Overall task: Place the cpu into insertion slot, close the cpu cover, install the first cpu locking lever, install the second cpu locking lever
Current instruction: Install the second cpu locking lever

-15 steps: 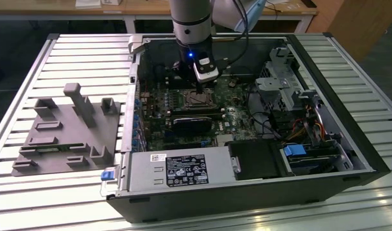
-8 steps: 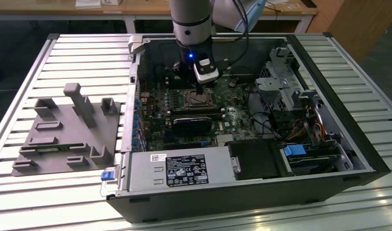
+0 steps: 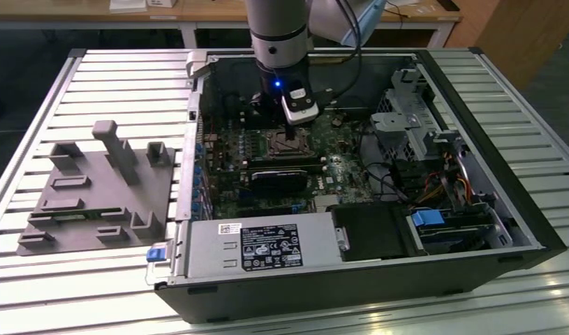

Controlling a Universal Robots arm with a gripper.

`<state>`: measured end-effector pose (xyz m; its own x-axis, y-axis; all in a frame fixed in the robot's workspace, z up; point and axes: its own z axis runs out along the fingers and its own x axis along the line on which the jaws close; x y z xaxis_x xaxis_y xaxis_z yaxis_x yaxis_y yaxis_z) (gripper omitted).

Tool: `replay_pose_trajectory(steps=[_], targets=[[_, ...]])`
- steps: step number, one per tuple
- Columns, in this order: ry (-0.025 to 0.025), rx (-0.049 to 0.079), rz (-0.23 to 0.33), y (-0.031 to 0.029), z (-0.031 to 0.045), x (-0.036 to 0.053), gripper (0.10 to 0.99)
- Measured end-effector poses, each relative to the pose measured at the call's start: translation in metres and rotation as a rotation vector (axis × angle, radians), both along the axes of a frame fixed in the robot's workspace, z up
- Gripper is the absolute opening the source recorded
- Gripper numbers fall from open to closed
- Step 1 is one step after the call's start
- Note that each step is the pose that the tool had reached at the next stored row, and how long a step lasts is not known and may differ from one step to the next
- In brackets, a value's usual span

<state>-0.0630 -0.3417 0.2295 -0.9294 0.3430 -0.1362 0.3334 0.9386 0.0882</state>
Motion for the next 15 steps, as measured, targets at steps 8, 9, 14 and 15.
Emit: replay_pose_trajectory(steps=[8,9,14,15], targets=[[0.0000,0.000,0.000,-0.0062,0.0002,0.0000,0.102],[0.0001,-0.001,0.000,-0.0063,0.0006,0.0000,0.102],[0.0000,-0.001,0.000,-0.0063,0.0064,0.0000,0.102],[-0.0001,-0.001,0.000,-0.0064,0.0067,0.0000,0.102]])
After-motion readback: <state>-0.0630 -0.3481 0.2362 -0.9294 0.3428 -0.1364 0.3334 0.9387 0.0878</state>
